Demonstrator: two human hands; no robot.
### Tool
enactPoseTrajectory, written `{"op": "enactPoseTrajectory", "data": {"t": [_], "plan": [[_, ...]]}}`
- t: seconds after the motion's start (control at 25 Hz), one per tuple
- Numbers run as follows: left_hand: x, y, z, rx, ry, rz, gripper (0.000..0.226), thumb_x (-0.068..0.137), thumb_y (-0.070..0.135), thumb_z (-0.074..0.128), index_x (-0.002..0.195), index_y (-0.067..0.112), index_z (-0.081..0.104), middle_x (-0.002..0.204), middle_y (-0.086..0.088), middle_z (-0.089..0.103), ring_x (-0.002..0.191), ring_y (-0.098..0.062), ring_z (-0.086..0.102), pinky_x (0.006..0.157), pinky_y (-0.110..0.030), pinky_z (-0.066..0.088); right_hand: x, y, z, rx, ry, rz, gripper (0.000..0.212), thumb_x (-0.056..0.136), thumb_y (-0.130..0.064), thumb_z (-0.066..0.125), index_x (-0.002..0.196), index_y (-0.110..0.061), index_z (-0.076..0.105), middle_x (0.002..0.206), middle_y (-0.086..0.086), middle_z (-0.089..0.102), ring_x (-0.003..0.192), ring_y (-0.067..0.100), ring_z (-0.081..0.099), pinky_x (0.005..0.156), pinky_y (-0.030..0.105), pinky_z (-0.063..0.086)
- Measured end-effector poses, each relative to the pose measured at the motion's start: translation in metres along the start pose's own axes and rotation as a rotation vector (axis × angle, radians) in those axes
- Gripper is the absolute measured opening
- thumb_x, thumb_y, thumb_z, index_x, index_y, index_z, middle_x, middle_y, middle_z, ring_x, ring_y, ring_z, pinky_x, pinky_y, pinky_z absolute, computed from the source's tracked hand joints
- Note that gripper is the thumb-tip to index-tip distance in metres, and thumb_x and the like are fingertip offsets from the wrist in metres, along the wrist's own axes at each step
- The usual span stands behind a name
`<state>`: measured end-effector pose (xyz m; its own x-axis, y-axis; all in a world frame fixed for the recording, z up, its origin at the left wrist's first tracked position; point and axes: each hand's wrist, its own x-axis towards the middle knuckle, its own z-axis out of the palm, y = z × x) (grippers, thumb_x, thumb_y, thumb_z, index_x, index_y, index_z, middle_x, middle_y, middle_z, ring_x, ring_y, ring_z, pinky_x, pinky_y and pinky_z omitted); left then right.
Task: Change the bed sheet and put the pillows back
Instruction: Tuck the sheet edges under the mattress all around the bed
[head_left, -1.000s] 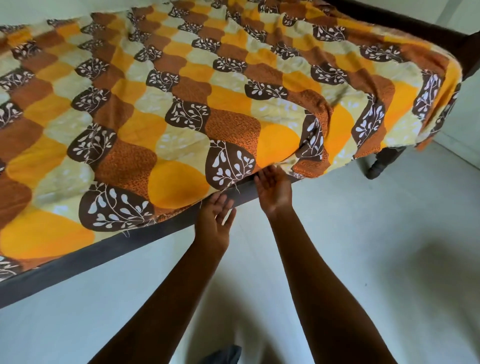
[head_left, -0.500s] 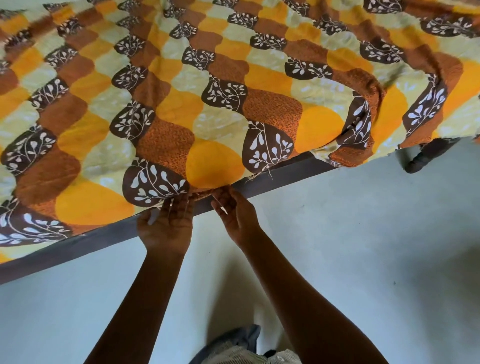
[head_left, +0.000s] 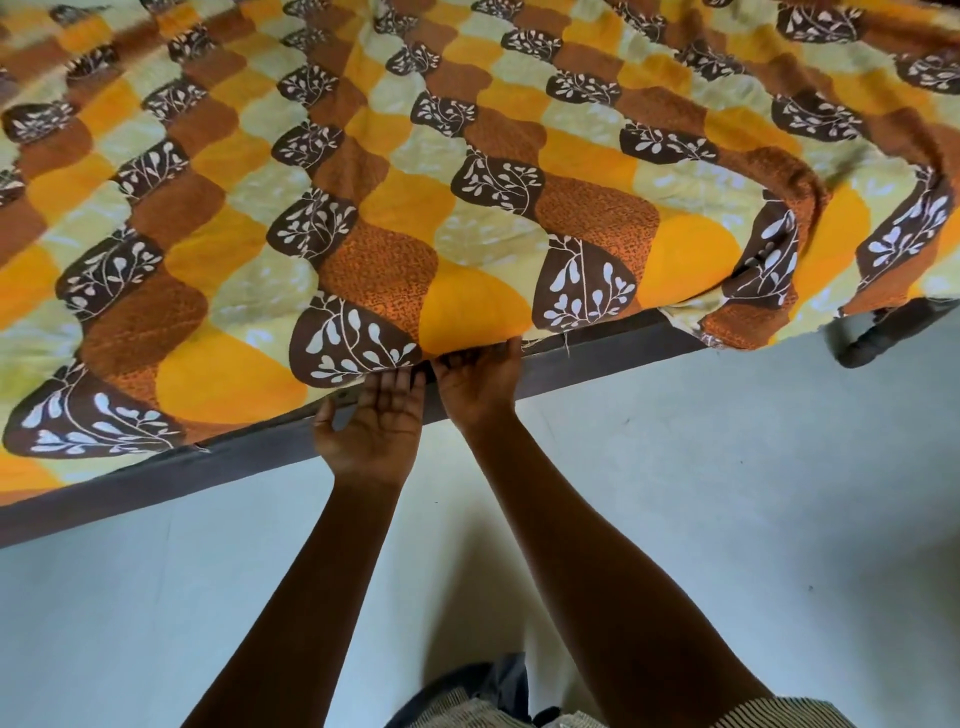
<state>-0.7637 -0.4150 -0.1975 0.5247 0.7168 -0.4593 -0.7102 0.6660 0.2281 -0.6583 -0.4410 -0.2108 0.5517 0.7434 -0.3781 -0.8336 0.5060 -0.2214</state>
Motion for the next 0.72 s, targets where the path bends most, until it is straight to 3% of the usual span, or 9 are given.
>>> {"op": "enactPoseTrajectory", "data": {"t": [0.12, 0.2, 0.28, 0.36, 0.44, 0.56, 0.64, 0.72], "plan": [[0.001, -0.002, -0.011, 0.131, 0.05, 0.017, 0.043, 0.081, 0.025, 0.043, 0.117, 0.003, 0.052, 0.119, -0.014, 0.06, 0.115, -0.029, 0.056, 0.099, -0.042, 0.043, -0.014, -0.004, -0.014, -0.16, 0.057, -0.005, 0.04, 0.1, -0.039, 0.035, 0.128, -0.015, 0.05, 0.11, 0.01, 0.062, 0.1, 0.025, 0.06, 0.09, 0.04, 0.047], [-0.002, -0.005, -0.017, 0.274, 0.13, 0.013, 0.029, 0.091, 0.022, 0.038, 0.108, 0.008, 0.056, 0.118, -0.011, 0.06, 0.109, -0.025, 0.059, 0.088, -0.038, 0.048, -0.036, -0.015, -0.029, -0.35, 0.102, 0.026, 0.026, 0.099, -0.026, 0.041, 0.113, -0.013, 0.059, 0.107, 0.008, 0.064, 0.102, 0.023, 0.061, 0.094, 0.037, 0.046], [-0.016, -0.008, -0.016, 0.484, 0.169, -0.06, 0.022, 0.095, 0.019, 0.039, 0.101, 0.009, 0.058, 0.116, -0.012, 0.06, 0.105, -0.027, 0.06, 0.085, -0.037, 0.048, -0.059, -0.027, -0.034, -0.589, 0.121, -0.003, 0.019, 0.097, -0.019, 0.045, 0.101, -0.017, 0.063, 0.103, 0.005, 0.067, 0.104, 0.021, 0.062, 0.092, 0.035, 0.048], [-0.037, -0.01, 0.0, 0.737, 0.064, -0.111, 0.02, 0.096, 0.015, 0.041, 0.102, 0.011, 0.06, 0.112, -0.011, 0.063, 0.105, -0.028, 0.061, 0.09, -0.038, 0.048, -0.075, -0.036, -0.025, -0.869, 0.066, -0.108, 0.02, 0.098, -0.018, 0.044, 0.098, -0.02, 0.064, 0.1, 0.004, 0.068, 0.1, 0.017, 0.063, 0.086, 0.03, 0.05], [-0.055, -0.004, 0.022, 1.04, -0.158, 0.066, 0.021, 0.096, 0.017, 0.043, 0.107, 0.021, 0.06, 0.112, -0.004, 0.065, 0.105, -0.02, 0.063, 0.09, -0.033, 0.049, -0.079, -0.04, -0.006, -1.154, -0.03, -0.246, 0.018, 0.097, -0.02, 0.046, 0.097, -0.024, 0.063, 0.097, 0.001, 0.069, 0.095, 0.013, 0.065, 0.081, 0.026, 0.05], [-0.047, 0.029, 0.056, 1.578, -0.491, 0.657, 0.031, 0.088, 0.037, 0.044, 0.117, 0.03, 0.052, 0.116, 0.007, 0.059, 0.109, 0.001, 0.056, 0.09, -0.015, 0.044, -0.06, -0.045, 0.036, -1.526, -0.26, -0.564, 0.021, 0.094, -0.02, 0.048, 0.104, -0.018, 0.065, 0.104, 0.001, 0.069, 0.099, 0.01, 0.063, 0.086, 0.02, 0.048], [-0.012, 0.061, 0.074, 1.943, -0.562, 0.909, 0.051, 0.086, 0.048, 0.037, 0.131, 0.025, 0.045, 0.128, 0.006, 0.049, 0.119, -0.005, 0.046, 0.096, -0.02, 0.039, -0.03, -0.045, 0.066, -1.786, -0.392, -0.864, 0.027, 0.091, -0.019, 0.048, 0.111, -0.012, 0.065, 0.111, 0.005, 0.067, 0.105, 0.015, 0.06, 0.091, 0.022, 0.043], [0.031, 0.086, 0.085, 2.255, -0.568, 0.955, 0.064, 0.088, 0.055, 0.03, 0.139, 0.018, 0.039, 0.143, -0.004, 0.039, 0.131, -0.02, 0.036, 0.107, -0.036, 0.032, 0.009, -0.045, 0.084, -2.158, -0.429, -0.982, 0.035, 0.092, -0.027, 0.048, 0.121, -0.013, 0.06, 0.125, 0.009, 0.06, 0.117, 0.023, 0.053, 0.1, 0.029, 0.036]]}}
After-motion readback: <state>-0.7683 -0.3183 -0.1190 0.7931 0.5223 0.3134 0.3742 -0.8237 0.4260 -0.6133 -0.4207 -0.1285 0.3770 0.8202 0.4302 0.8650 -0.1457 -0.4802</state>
